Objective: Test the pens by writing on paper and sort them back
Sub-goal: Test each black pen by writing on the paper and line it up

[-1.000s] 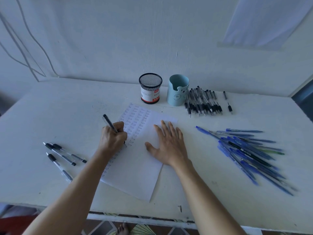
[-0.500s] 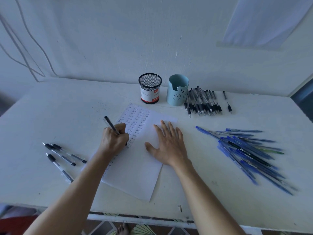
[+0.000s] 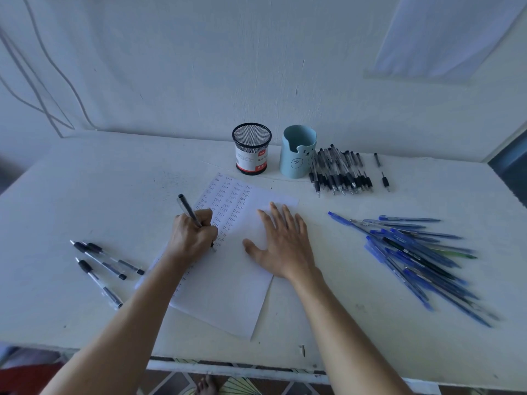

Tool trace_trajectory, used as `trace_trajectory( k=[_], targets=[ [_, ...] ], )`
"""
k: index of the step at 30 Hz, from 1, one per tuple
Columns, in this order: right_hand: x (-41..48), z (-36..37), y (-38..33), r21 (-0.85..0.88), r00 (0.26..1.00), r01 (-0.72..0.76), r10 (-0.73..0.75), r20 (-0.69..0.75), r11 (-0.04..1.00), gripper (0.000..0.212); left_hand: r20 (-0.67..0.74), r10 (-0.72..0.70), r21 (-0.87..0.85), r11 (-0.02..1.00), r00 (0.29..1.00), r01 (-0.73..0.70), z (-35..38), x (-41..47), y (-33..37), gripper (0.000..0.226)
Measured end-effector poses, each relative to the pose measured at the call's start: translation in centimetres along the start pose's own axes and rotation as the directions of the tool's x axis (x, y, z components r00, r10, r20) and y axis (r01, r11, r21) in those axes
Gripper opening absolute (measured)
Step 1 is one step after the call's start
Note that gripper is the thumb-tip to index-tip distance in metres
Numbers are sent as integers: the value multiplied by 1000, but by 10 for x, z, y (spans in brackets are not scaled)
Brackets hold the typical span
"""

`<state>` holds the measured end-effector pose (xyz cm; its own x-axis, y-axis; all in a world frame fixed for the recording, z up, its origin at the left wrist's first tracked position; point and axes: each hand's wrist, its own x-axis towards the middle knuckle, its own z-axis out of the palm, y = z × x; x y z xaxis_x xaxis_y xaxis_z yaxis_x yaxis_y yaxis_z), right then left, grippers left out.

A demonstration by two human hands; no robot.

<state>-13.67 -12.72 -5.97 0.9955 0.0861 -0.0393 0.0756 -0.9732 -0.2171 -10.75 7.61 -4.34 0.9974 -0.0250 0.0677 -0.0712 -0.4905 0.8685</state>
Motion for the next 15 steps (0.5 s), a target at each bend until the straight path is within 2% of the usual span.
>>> trace_trajectory(
  k=[10, 13, 15],
  targets=[
    [0, 0, 0, 5, 1000, 4, -4, -16, 1000, 98, -23, -21, -27, 999, 1000, 21, 0, 2, -2, 26],
    [0, 1, 0, -3, 1000, 0, 0, -13, 1000, 98, -31, -69, -229, 972, 997, 60, -5, 7, -4, 18],
    [0, 0, 0, -9, 1000, 0, 0, -11, 1000, 98, -57, -110, -458, 886, 992, 72, -5, 10, -4, 9]
  ],
)
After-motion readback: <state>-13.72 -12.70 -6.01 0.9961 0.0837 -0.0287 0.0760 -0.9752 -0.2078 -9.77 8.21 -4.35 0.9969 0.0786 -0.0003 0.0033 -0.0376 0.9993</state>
